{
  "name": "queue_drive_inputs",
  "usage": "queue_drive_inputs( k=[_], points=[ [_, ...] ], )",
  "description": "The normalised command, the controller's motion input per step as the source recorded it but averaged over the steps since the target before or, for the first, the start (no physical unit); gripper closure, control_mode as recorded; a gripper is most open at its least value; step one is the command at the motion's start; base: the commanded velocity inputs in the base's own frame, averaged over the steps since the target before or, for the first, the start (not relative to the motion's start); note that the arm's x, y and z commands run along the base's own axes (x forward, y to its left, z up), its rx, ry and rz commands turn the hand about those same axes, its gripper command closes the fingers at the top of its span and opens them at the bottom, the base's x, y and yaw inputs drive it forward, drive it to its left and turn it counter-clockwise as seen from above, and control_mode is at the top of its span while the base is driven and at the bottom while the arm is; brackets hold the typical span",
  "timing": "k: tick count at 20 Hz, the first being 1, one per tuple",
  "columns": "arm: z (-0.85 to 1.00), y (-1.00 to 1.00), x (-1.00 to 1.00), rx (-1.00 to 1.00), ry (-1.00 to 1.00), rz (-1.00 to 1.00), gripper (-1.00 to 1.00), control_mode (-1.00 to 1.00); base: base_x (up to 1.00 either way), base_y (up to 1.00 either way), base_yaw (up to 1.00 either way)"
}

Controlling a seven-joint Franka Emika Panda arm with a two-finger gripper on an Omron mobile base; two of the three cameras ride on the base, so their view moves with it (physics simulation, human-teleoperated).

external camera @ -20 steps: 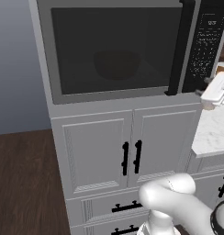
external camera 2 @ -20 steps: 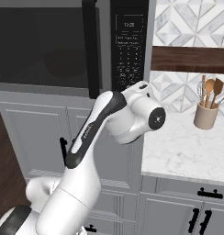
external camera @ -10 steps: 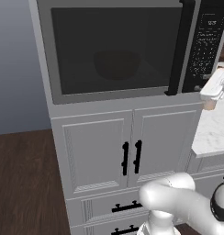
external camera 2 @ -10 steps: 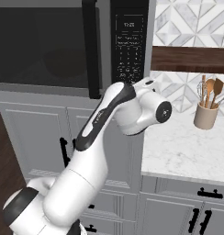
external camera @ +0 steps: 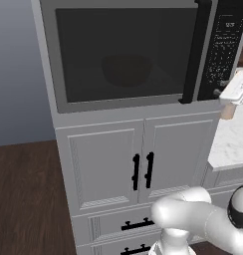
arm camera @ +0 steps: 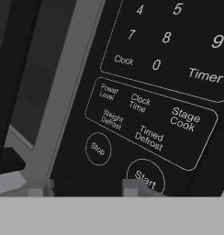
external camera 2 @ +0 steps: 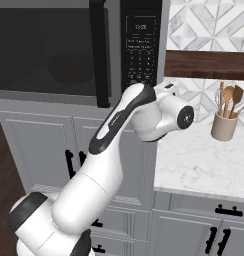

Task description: Pick the garlic from the sink and place it in the bowl. Then pick the bowl and place it in the microwave. Then close the microwave door and press the start button.

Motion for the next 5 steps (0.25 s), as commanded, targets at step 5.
queue_drive_inputs(
  k=[5],
  points=[
    [0.0, 0.0, -0.8, 0.0, -0.06, 0.0, -1.0, -1.0, 0.0, 0.0, 0.0]
  ],
)
